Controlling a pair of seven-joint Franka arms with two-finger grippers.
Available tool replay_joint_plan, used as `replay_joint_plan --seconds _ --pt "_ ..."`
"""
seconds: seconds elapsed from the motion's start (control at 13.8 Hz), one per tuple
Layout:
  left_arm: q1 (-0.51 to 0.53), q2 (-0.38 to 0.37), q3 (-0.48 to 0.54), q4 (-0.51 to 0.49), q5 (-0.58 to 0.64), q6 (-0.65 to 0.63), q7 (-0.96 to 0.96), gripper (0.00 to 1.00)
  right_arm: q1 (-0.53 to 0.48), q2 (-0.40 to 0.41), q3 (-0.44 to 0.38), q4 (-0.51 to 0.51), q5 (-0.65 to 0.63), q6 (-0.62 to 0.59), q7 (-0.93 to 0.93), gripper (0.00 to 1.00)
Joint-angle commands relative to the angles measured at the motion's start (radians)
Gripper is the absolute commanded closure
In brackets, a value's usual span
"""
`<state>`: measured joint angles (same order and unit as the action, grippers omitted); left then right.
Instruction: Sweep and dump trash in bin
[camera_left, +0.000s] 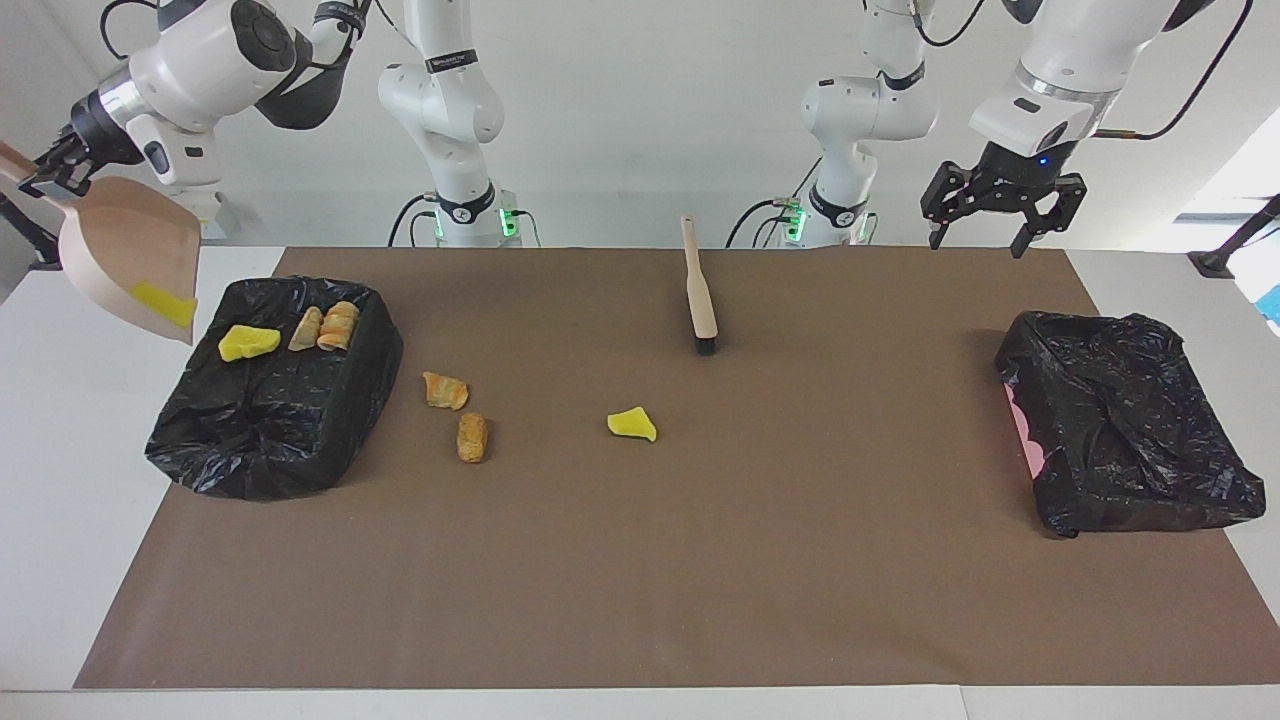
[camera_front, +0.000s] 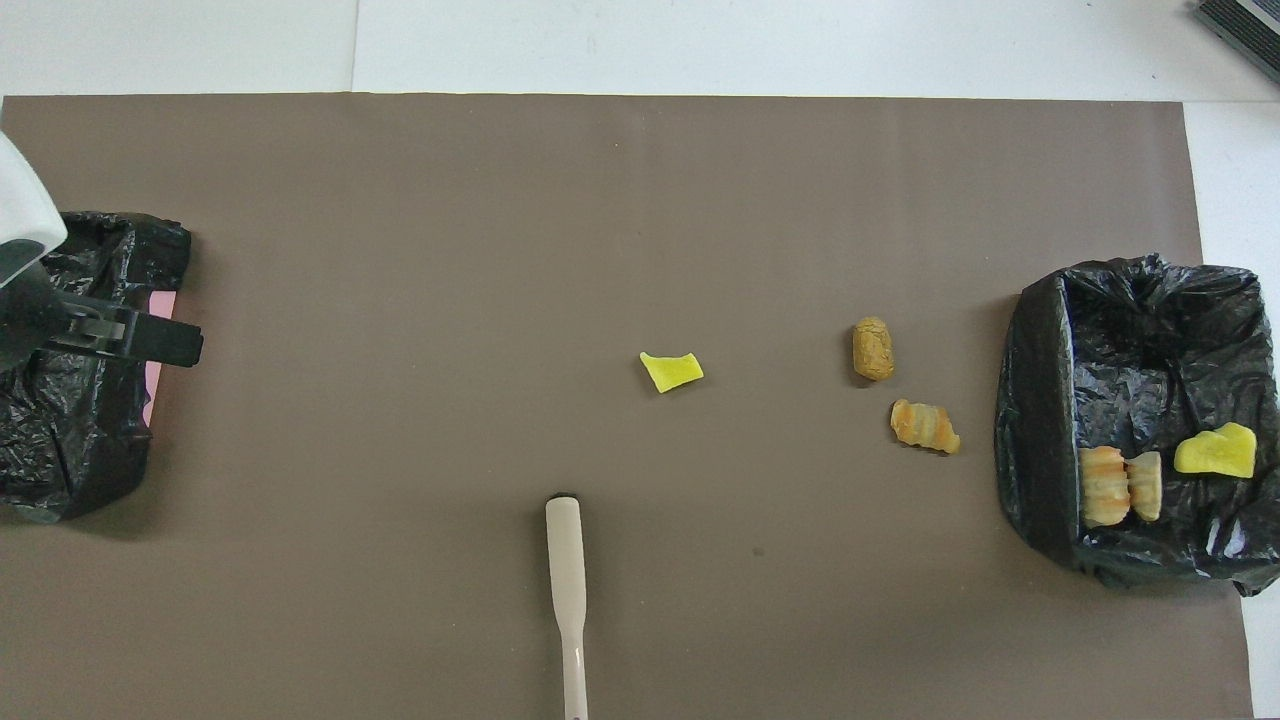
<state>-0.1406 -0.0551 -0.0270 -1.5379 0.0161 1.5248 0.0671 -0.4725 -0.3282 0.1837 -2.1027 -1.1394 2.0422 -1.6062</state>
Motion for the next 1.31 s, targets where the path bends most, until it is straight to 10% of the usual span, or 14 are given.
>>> replay_joint_plan --seconds 0.0,0.94,1.23 --pt "-0.024 0.018 0.025 0.036 0.008 -0.044 0.013 0.00 -0.005 -0.022 0.003 -0.020 -0.023 -0.002 0.008 1.00" --pt "-0.014 -0.002 0.052 0.027 -0.021 -0.025 0.010 0.00 0.091 -0.114 0.003 -0.120 -0.204 -0.034 0.184 1.00" --pt "-0.016 -0.002 0.052 0.027 -0.021 -0.031 0.006 0.00 0.094 -0.103 0.002 -0.126 0.005 -0.040 0.140 1.00"
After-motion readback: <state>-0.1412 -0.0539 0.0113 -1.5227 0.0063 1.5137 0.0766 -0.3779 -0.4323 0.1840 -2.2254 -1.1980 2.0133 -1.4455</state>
